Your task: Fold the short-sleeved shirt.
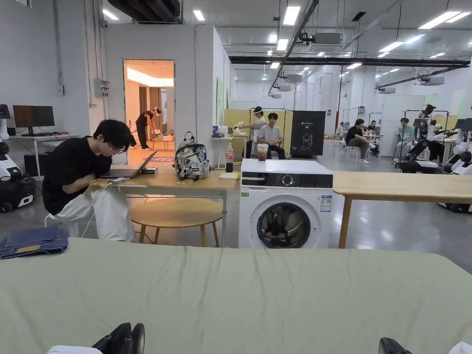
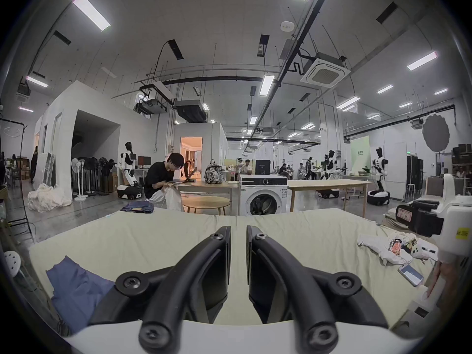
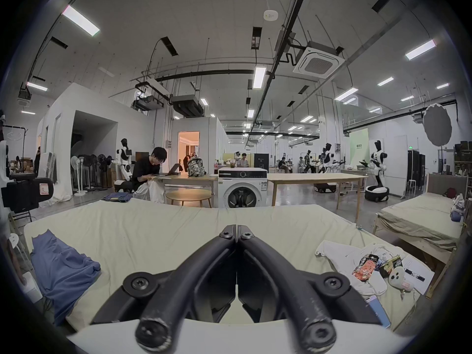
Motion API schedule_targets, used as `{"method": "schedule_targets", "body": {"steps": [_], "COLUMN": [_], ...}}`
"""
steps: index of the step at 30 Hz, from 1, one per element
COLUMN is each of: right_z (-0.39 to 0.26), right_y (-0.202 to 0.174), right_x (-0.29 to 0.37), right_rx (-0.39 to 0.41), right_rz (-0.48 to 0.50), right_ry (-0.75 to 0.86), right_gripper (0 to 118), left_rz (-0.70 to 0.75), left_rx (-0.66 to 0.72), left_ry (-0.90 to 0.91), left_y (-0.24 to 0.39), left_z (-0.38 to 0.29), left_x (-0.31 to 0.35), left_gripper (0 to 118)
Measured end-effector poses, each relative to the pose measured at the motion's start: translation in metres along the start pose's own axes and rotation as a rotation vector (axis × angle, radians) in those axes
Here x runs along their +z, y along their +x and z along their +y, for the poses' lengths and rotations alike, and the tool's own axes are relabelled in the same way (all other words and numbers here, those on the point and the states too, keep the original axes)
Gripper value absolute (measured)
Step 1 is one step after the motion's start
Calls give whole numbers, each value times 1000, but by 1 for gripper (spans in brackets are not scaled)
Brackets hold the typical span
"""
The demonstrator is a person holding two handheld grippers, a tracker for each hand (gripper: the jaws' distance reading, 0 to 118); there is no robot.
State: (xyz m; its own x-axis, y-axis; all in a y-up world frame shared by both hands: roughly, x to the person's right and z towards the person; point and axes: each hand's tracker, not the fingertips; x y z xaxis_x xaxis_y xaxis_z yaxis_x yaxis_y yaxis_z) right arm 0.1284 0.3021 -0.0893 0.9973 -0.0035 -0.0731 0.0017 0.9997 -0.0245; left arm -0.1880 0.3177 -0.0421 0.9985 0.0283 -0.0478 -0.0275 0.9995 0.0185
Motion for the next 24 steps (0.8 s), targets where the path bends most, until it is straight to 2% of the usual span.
{"method": "schedule_targets", "body": {"steps": [24], "right_z": [-2], "right_y": [0], "right_x": [0], "right_rx": [-2], "right_rz": [-9], "right_ry": [-13], "right_gripper": [0], "left_rz": [-13], "left_rx": [-16], "left_ry": [-31], "left_y": [6], "left_z": [-3], "left_x": [-3], "left_gripper": [8]}}
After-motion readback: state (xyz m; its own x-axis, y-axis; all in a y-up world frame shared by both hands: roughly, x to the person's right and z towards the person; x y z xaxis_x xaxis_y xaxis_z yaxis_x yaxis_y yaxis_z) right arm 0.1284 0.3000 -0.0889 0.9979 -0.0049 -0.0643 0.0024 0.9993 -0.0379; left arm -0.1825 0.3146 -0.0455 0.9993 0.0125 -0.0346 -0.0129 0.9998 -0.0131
